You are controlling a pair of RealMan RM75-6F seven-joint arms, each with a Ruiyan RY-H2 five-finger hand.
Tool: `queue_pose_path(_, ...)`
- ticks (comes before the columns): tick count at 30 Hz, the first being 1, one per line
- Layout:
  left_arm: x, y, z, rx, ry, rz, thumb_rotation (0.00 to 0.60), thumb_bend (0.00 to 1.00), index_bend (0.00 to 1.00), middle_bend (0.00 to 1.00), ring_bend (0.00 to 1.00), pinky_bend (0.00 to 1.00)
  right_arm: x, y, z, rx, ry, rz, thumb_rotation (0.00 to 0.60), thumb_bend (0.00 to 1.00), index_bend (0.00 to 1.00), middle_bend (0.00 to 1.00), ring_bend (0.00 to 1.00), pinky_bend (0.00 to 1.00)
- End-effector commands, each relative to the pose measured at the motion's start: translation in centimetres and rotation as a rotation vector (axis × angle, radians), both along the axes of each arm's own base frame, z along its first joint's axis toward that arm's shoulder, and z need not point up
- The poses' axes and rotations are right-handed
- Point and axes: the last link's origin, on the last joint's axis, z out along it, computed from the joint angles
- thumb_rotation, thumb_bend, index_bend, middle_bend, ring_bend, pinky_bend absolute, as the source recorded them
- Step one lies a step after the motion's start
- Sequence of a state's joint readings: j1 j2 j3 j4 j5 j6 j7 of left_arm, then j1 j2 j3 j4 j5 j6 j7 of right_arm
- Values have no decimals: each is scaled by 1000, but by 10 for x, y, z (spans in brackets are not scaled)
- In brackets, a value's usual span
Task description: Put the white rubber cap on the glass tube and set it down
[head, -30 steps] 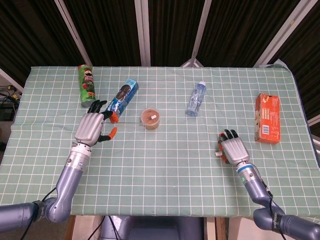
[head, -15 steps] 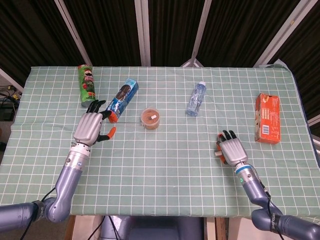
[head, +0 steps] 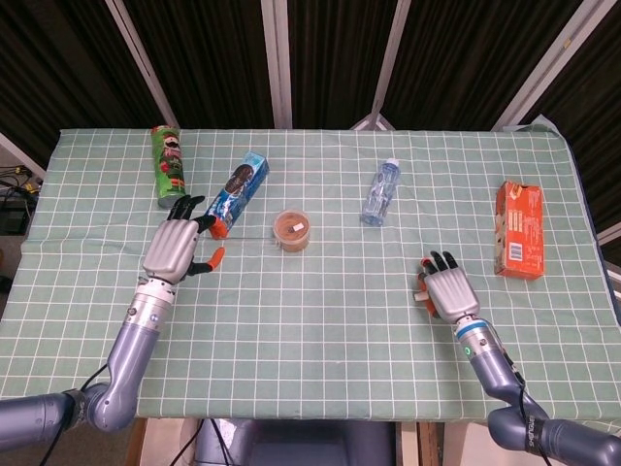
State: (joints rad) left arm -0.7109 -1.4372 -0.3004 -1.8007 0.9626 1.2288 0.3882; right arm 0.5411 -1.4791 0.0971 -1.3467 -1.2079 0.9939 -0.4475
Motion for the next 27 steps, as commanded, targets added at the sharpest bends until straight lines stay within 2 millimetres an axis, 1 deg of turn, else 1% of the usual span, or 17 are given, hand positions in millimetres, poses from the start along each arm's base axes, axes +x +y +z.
queue_pose_path(1,1,1,-2,0,-7,1,600,763,551,490,100,0,3,-2,6,-26,-6,13,600,461,623,229,103,119)
queue_pose_path(3,2,3,-4,-3,-11,4,600,764,551,490,100,0,6,-5,11,-48,-12,22,600,464,626,228,103,119)
queue_pose_path(7,6,6,-14,-15,-39,13,600,764,551,491,100,0,13,-13,28,-125,-25,49,600,466,631,229,103,119)
queue_pose_path(12,13,13,-31,-10,-117,28,600,770,551,494,100,0,24,-23,50,-229,-48,83,600,468,631,229,103,119)
queue_pose_path(18,21,24,-52,-8,-229,64,600,770,550,495,100,0,43,-36,79,-359,-81,147,600,471,631,229,103,119)
queue_pose_path(23,29,29,-68,-2,-322,77,600,770,549,496,100,0,55,-43,94,-451,-84,222,600,473,631,228,103,119)
queue_pose_path(27,36,32,-79,-3,-340,82,600,770,549,497,100,0,64,-49,102,-495,-66,283,600,472,631,229,103,119)
